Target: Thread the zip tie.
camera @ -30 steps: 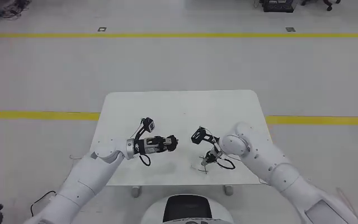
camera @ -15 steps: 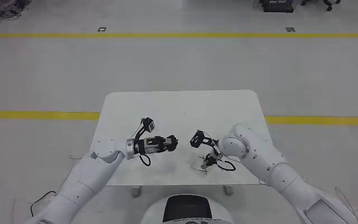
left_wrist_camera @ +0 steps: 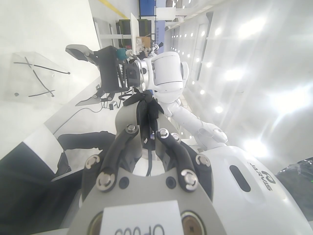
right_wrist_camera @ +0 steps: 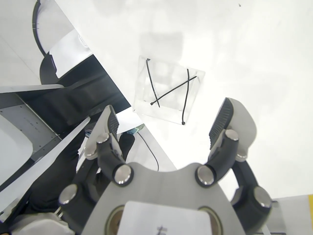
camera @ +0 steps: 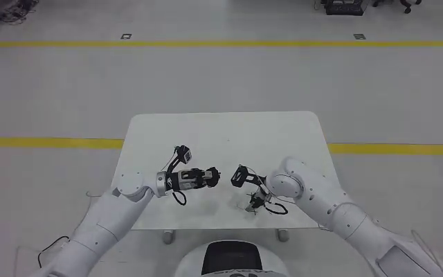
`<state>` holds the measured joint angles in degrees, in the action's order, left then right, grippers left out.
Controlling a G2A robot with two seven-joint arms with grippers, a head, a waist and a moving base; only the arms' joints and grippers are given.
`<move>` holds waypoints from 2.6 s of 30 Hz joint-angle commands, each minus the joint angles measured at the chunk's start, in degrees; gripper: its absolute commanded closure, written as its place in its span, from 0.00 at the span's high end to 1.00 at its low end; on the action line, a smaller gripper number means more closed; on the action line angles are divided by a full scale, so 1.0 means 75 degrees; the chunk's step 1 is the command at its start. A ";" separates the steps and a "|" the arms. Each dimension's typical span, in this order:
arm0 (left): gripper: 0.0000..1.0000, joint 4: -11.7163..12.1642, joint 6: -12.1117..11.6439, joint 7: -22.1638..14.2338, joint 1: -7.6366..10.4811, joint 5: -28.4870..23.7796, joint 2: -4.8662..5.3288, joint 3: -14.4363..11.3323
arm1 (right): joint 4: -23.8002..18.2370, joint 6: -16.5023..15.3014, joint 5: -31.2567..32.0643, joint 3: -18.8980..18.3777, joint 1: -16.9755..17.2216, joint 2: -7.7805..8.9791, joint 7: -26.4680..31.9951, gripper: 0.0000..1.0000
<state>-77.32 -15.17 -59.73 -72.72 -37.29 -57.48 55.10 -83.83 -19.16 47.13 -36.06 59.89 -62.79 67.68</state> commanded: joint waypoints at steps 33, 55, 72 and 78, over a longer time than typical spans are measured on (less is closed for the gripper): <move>0.00 0.0000 0.0000 0.0000 0.0000 0.0000 0.0000 0.0000 | 0.1127 -0.0043 -0.0993 0.1650 -0.1048 -0.0075 -0.0852 0.29; 0.00 0.0000 0.0000 0.0000 0.0000 0.0000 0.0000 0.0000 | 0.1719 -0.0043 -0.1377 0.3460 -0.2125 -0.0275 -0.1313 0.33; 0.00 0.0000 0.0000 0.0000 0.0000 0.0000 0.0000 0.0000 | 0.1685 -0.0043 -0.0594 0.3510 -0.1963 -0.0630 -0.0860 0.36; 0.00 0.0000 0.0000 0.0000 0.0000 0.0000 0.0000 0.0000 | 0.1786 -0.0043 -0.0522 0.3510 -0.1925 -0.0753 -0.0694 0.36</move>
<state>-77.32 -15.17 -59.73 -72.72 -37.29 -57.47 55.10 -70.56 -19.48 43.16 -9.74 45.42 -68.33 62.34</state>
